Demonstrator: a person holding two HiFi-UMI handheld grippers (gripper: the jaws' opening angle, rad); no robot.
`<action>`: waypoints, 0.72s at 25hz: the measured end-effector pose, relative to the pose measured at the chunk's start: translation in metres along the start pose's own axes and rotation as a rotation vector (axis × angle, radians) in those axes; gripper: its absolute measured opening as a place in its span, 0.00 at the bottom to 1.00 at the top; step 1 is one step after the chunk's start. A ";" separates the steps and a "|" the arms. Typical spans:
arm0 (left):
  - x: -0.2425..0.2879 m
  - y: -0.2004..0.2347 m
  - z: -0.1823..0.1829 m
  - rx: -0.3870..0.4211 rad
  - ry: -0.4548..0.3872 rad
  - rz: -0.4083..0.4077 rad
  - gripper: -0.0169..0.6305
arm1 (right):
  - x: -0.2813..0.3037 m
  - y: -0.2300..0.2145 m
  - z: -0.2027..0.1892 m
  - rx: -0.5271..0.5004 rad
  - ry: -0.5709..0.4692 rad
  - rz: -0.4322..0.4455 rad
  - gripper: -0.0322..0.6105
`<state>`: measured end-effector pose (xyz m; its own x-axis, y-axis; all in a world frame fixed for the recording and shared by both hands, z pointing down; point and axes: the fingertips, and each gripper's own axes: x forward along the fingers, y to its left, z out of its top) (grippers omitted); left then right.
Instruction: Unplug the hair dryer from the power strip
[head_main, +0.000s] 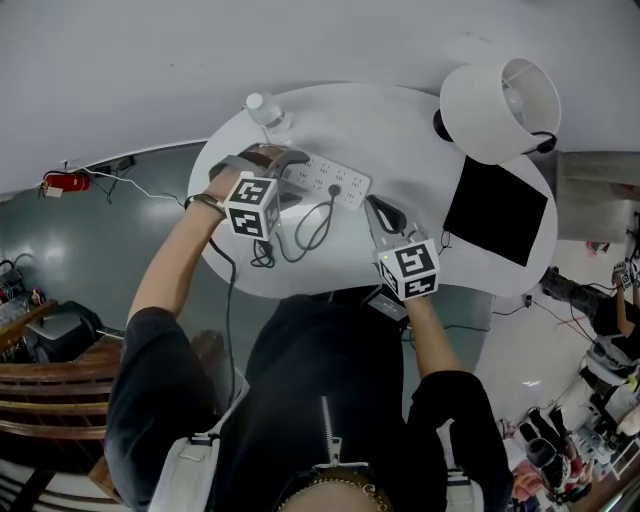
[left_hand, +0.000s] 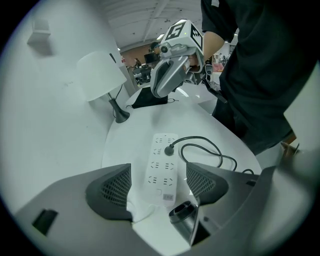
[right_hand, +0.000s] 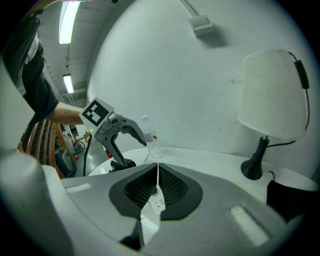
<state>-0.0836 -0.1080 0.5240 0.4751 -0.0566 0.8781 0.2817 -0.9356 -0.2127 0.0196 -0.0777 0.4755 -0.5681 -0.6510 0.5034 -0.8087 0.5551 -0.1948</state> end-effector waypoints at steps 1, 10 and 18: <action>0.003 0.000 -0.002 0.004 0.010 -0.009 0.54 | 0.001 0.000 0.000 -0.001 0.001 -0.001 0.06; 0.032 0.003 -0.015 0.026 0.054 -0.070 0.54 | 0.007 0.000 -0.007 0.013 0.016 -0.012 0.06; 0.055 0.004 -0.016 0.013 0.066 -0.130 0.57 | 0.009 -0.004 -0.012 0.041 0.024 -0.023 0.06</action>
<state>-0.0694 -0.1206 0.5783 0.3784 0.0419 0.9247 0.3479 -0.9321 -0.1002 0.0196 -0.0801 0.4906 -0.5463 -0.6503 0.5279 -0.8270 0.5185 -0.2172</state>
